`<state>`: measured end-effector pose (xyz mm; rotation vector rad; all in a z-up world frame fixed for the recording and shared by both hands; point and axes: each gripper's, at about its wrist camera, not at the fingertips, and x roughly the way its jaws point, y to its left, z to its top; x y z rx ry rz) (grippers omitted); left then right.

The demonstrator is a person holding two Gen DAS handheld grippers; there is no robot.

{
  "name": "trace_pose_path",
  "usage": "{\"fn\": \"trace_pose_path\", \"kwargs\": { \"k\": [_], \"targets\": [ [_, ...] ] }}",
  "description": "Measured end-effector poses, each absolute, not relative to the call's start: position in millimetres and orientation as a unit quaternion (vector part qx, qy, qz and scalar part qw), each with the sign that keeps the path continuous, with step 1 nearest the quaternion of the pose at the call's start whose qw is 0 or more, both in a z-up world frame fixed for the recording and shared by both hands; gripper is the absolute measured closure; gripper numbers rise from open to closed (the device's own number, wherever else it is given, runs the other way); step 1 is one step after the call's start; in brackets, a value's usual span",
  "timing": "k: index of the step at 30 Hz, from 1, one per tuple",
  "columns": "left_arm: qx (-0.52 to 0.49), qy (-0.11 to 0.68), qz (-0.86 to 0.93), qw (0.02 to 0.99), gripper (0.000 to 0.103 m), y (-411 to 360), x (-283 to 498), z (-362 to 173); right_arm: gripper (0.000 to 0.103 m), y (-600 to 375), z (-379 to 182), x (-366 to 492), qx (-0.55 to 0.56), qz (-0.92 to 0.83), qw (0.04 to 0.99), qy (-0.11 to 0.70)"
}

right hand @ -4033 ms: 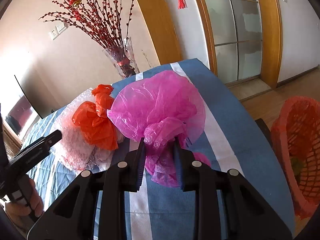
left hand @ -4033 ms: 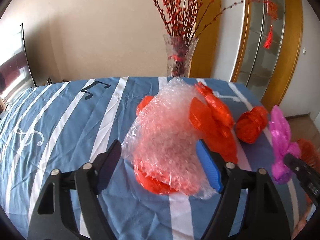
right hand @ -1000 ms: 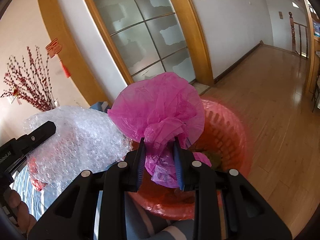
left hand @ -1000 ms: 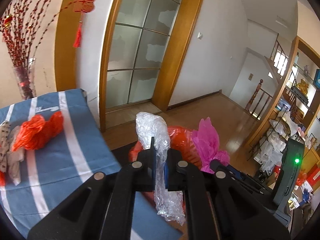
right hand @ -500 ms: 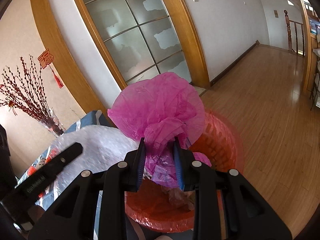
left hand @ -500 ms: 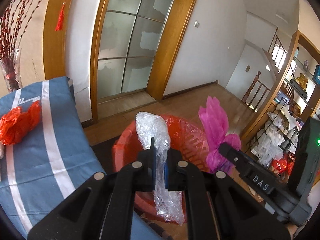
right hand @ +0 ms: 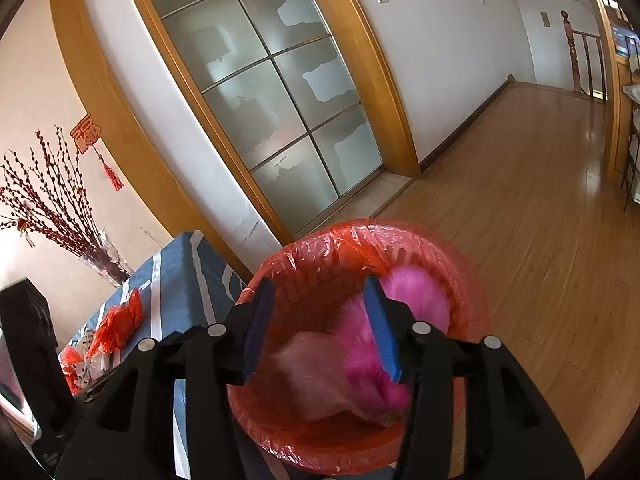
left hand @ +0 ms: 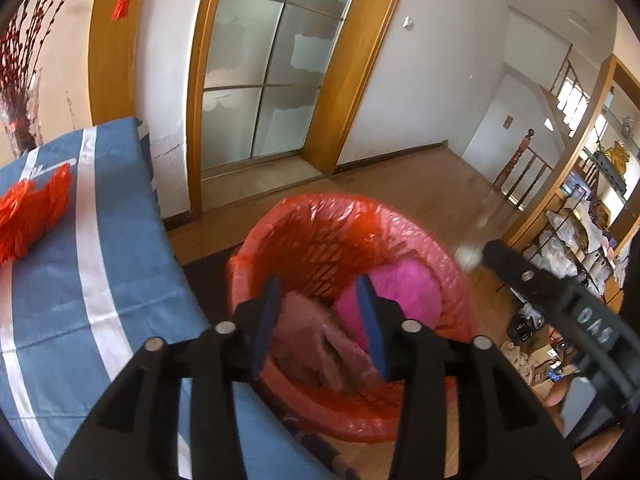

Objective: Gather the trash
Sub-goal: 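Open both grippers over the wastebasket to drop the pink bag and bubble wrap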

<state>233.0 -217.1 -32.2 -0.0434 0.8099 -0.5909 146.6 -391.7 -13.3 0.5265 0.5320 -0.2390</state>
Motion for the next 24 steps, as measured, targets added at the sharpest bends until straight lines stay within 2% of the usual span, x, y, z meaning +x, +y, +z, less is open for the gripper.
{"fn": "trace_pose_path", "kwargs": {
  "k": [2, 4, 7, 12, 24],
  "targets": [
    [-0.018, 0.393, -0.276, 0.877, 0.055, -212, 233, -36, 0.050, -392, -12, 145, 0.255, -0.122, 0.924, 0.257],
    [-0.011, 0.393, -0.268, 0.880, 0.050, -206, 231, -39, 0.040, -391, -9, 142, 0.246, -0.132, 0.927, 0.252],
    [0.002, 0.390, -0.250, 0.886, 0.043, -196, 228, -41, 0.032, -388, -5, 139, 0.232, -0.140, 0.931, 0.243],
    [0.014, 0.394, -0.219, 0.893, 0.036, -170, 224, -45, 0.031, -382, -4, 140, 0.222, -0.138, 0.933, 0.245],
    [0.005, 0.387, -0.113, 0.915, 0.033, -50, 217, -41, 0.031, -327, -7, 162, 0.187, -0.096, 0.939, 0.272]
  ]
}}
